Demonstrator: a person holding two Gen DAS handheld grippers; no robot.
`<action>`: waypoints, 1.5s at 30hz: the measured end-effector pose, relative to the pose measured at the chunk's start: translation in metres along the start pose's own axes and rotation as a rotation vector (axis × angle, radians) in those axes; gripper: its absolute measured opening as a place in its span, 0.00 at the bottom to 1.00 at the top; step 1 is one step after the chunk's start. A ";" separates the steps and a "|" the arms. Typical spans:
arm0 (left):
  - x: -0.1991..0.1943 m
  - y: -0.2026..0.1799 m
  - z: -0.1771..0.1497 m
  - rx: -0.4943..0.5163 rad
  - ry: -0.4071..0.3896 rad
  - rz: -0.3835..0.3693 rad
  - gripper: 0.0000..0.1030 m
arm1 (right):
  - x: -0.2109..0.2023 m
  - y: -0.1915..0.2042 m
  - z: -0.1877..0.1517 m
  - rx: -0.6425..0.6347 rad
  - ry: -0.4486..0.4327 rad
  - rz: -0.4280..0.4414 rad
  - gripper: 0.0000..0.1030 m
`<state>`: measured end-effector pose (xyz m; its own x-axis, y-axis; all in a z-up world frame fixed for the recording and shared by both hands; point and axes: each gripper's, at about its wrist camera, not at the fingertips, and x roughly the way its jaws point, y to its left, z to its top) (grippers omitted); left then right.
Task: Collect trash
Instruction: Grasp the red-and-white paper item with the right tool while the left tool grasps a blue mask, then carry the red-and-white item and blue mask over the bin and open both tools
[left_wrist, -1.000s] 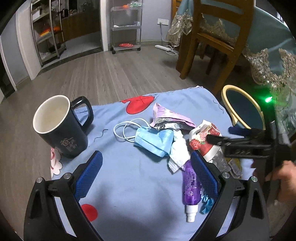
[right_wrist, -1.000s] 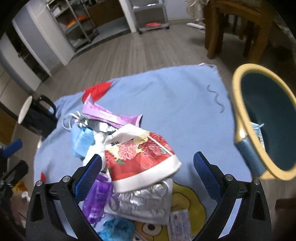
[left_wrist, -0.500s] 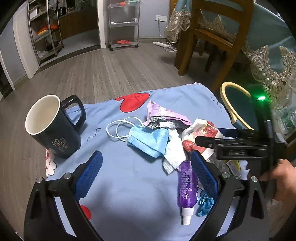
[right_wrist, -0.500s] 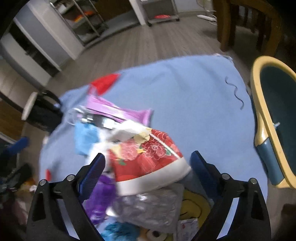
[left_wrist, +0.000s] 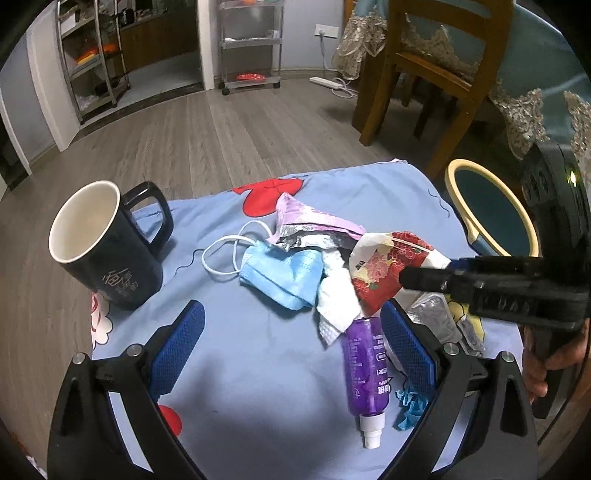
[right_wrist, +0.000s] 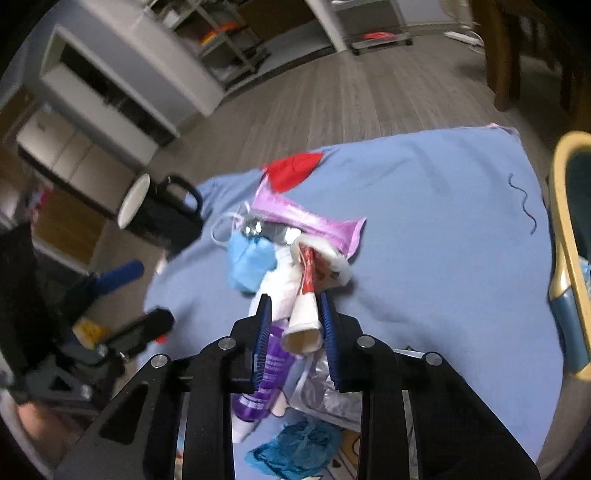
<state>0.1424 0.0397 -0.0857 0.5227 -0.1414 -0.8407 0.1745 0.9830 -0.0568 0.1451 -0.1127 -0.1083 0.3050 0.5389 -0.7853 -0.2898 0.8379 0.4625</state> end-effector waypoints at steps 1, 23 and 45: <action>0.000 0.001 0.000 -0.005 0.003 0.000 0.91 | 0.002 0.003 0.001 -0.011 0.008 -0.017 0.17; 0.075 -0.002 0.011 0.004 0.088 -0.017 0.52 | -0.094 -0.032 0.017 0.067 -0.075 -0.132 0.16; -0.038 -0.048 0.007 0.099 -0.040 -0.034 0.11 | -0.105 -0.047 0.020 0.120 -0.105 -0.100 0.16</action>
<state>0.1199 -0.0032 -0.0476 0.5472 -0.1812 -0.8171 0.2734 0.9614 -0.0301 0.1449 -0.2069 -0.0391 0.4219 0.4533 -0.7852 -0.1445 0.8886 0.4354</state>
